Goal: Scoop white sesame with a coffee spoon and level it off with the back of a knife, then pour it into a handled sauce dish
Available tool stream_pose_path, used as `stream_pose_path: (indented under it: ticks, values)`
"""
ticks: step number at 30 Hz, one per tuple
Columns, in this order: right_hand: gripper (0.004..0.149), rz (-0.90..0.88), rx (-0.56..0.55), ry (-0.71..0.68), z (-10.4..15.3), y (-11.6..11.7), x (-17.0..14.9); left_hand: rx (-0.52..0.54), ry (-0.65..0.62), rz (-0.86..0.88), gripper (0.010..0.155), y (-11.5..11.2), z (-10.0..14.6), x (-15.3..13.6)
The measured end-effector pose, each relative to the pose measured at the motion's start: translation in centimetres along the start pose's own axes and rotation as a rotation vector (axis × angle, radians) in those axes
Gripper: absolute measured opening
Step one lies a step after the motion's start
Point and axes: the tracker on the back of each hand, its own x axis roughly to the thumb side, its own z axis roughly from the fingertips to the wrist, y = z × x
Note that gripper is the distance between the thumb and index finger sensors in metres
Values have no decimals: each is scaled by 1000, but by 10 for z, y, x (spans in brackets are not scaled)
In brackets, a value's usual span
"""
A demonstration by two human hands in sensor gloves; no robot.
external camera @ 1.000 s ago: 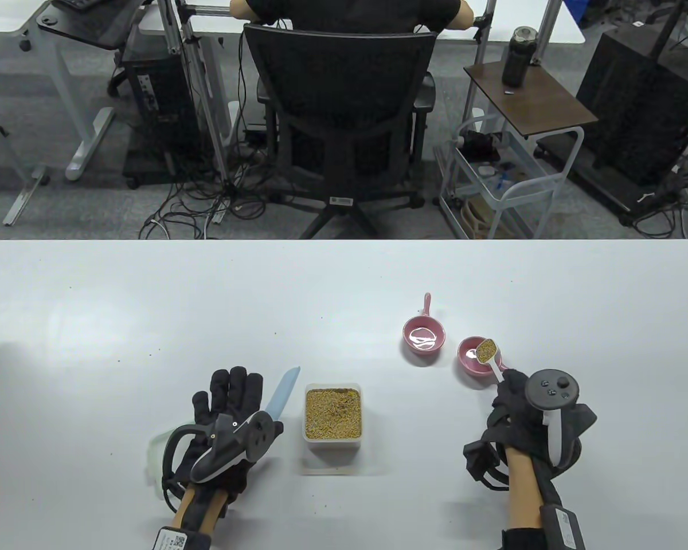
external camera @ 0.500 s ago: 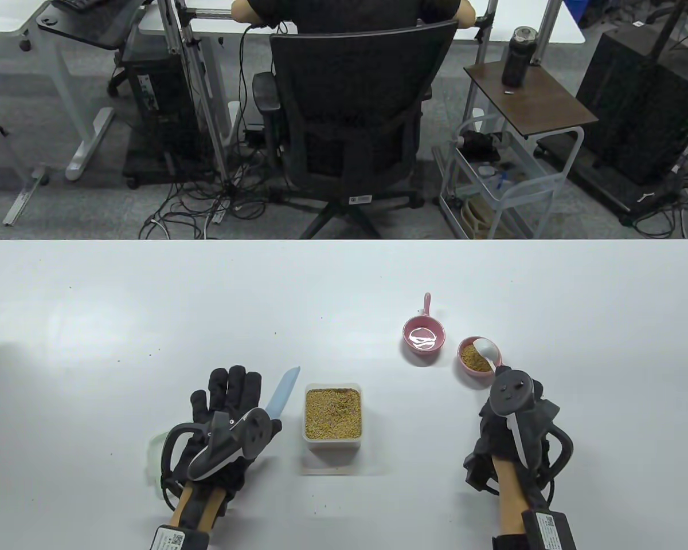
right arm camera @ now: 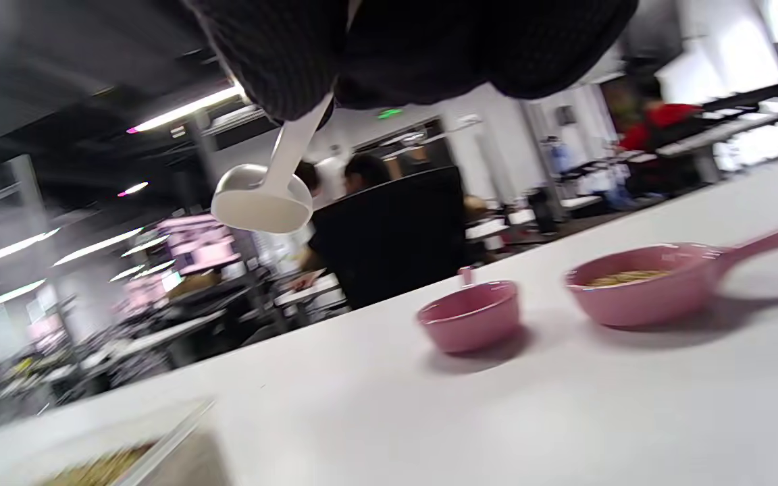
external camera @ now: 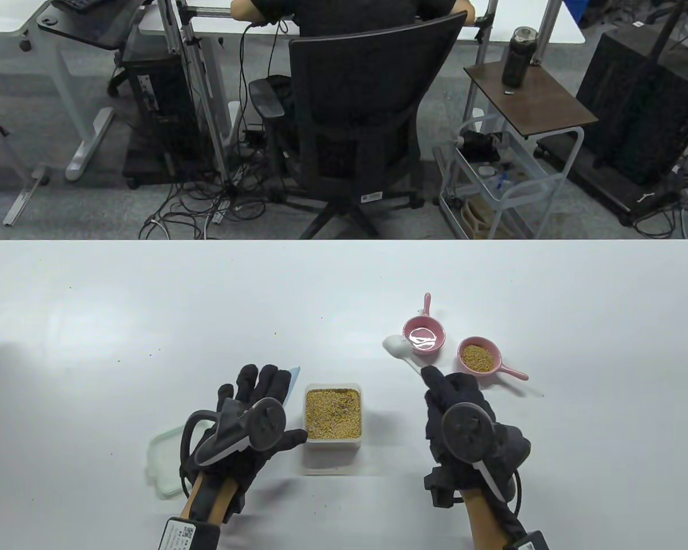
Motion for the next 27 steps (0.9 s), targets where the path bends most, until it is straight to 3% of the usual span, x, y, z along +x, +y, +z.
stream_pose_path:
  ticks: [5, 10, 18, 27]
  values:
    - [41, 33, 65, -220, 9, 14, 23, -166, -46, 6, 111, 9, -22, 6]
    - [40, 156, 93, -387, 18, 28, 44, -191, -75, 12, 113, 3, -32, 11]
    - [40, 300, 137, -396, 19, 43, 48, -161, -68, -59, 111, -1, -36, 15]
    - [40, 221, 309, -345, 14, 45, 44, -189, -36, -145, 112, 3, -38, 24]
